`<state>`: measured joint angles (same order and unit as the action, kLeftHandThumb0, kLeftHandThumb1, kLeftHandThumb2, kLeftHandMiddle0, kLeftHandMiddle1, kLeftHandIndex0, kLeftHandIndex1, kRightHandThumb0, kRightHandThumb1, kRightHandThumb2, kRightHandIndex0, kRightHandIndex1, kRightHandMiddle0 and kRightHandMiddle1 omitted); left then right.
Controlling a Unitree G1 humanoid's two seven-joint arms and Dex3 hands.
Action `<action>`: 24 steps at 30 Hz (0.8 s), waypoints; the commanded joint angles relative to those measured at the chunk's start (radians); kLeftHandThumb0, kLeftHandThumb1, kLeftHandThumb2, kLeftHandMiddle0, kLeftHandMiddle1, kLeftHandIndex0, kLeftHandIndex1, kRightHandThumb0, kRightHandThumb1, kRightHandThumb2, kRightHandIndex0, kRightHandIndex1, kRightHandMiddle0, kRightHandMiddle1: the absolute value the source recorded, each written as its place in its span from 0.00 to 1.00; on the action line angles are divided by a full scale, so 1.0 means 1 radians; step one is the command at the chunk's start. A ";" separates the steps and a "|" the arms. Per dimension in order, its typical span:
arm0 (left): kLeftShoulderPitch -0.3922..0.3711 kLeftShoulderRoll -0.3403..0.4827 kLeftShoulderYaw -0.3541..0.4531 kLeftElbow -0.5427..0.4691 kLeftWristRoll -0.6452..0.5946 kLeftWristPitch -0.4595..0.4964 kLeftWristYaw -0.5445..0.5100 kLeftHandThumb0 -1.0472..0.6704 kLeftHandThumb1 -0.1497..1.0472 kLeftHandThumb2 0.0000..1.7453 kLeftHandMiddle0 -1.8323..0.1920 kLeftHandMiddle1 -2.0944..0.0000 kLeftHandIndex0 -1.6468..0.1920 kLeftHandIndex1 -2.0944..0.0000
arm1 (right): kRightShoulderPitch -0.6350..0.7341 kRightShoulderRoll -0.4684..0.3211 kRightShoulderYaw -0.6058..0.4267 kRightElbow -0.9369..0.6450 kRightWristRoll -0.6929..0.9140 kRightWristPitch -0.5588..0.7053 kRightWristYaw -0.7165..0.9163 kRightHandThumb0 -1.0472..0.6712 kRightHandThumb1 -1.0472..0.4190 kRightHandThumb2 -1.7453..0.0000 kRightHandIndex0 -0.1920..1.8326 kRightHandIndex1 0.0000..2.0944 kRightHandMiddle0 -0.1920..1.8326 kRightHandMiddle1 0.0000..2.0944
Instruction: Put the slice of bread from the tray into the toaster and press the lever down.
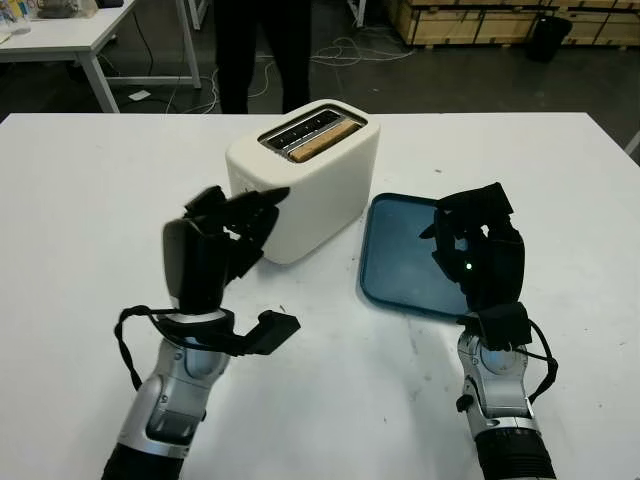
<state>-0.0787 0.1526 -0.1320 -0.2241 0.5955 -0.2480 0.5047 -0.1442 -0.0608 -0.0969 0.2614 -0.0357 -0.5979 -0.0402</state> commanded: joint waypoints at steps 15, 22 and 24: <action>0.063 -0.170 0.082 0.143 -0.307 -0.071 -0.101 0.37 0.89 0.26 0.61 0.36 0.58 0.55 | -0.044 0.035 -0.023 0.036 0.042 0.040 -0.028 0.43 0.09 0.73 0.40 0.83 0.31 0.72; 0.075 -0.196 0.085 0.201 -0.274 -0.108 -0.063 0.32 0.89 0.22 0.62 0.18 0.61 0.33 | -0.055 0.034 -0.038 0.023 0.038 0.065 -0.060 0.43 0.09 0.74 0.38 0.83 0.31 0.68; 0.071 -0.199 0.084 0.204 -0.271 -0.112 -0.062 0.31 0.89 0.21 0.62 0.17 0.62 0.31 | -0.054 0.034 -0.039 0.021 0.036 0.060 -0.063 0.43 0.09 0.74 0.38 0.83 0.33 0.65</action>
<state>-0.0074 -0.0418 -0.0473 -0.0293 0.3133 -0.3398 0.4354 -0.1866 -0.0254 -0.1303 0.2857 -0.0050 -0.5356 -0.0976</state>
